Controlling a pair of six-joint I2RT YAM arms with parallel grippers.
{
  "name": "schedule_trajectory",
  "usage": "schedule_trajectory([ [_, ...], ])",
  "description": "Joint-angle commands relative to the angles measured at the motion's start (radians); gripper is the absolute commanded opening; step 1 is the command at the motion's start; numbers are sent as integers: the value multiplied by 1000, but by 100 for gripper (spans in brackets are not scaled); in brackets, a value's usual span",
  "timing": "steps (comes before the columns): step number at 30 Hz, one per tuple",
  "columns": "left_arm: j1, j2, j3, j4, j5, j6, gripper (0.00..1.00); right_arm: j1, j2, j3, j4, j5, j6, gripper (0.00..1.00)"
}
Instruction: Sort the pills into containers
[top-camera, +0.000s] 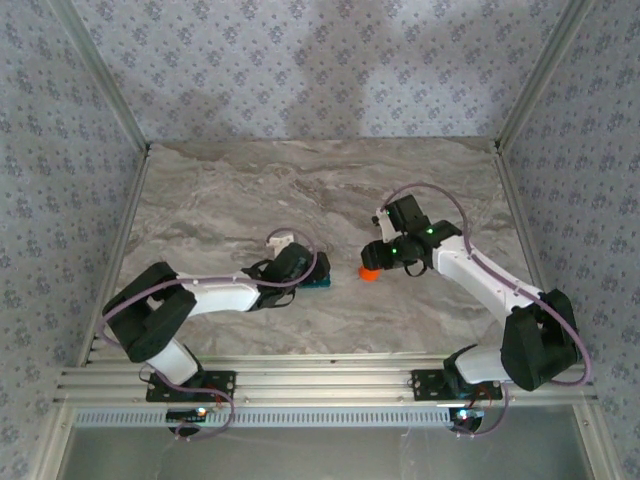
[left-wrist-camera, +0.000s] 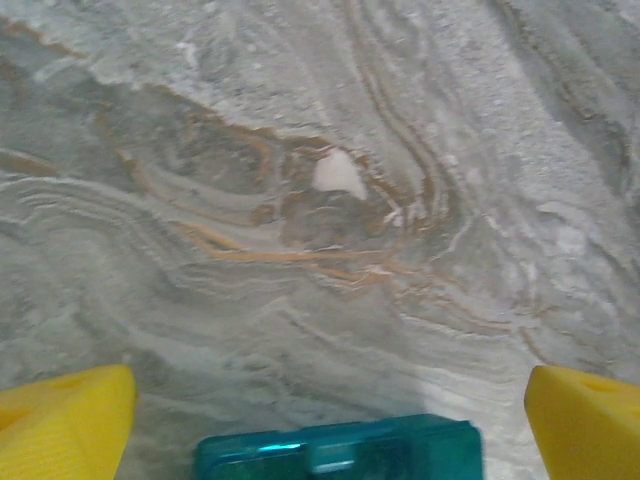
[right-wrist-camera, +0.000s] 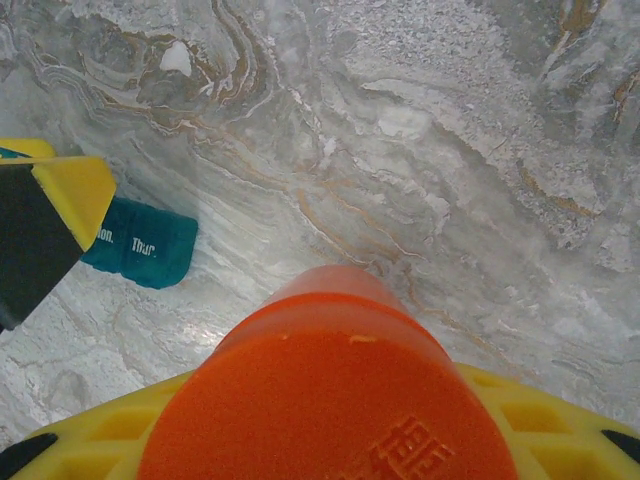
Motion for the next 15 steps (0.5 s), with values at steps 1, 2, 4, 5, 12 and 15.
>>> schedule_trajectory([
  [1, -15, 20, 35, 23, -9, -17, 99, -16, -27, -7, 5, -35, 17, 24],
  [2, -19, 22, 39, 23, -10, -18, 99, -21, -26, -8, 5, -39, 17, 24],
  [4, -24, 28, 47, 26, -10, -22, 99, -26, -27, -10, 5, -44, 16, 24],
  [5, -28, 32, 52, 28, -11, -24, 99, -30, -28, -10, 4, -47, 13, 24],
  [12, -53, 70, 87, 36, -10, -28, 99, -37, -43, -16, 5, -52, 12, 24],
  [15, -59, 83, 99, 40, -10, -27, 99, -40, -46, -15, 2, -53, 14, 24],
])
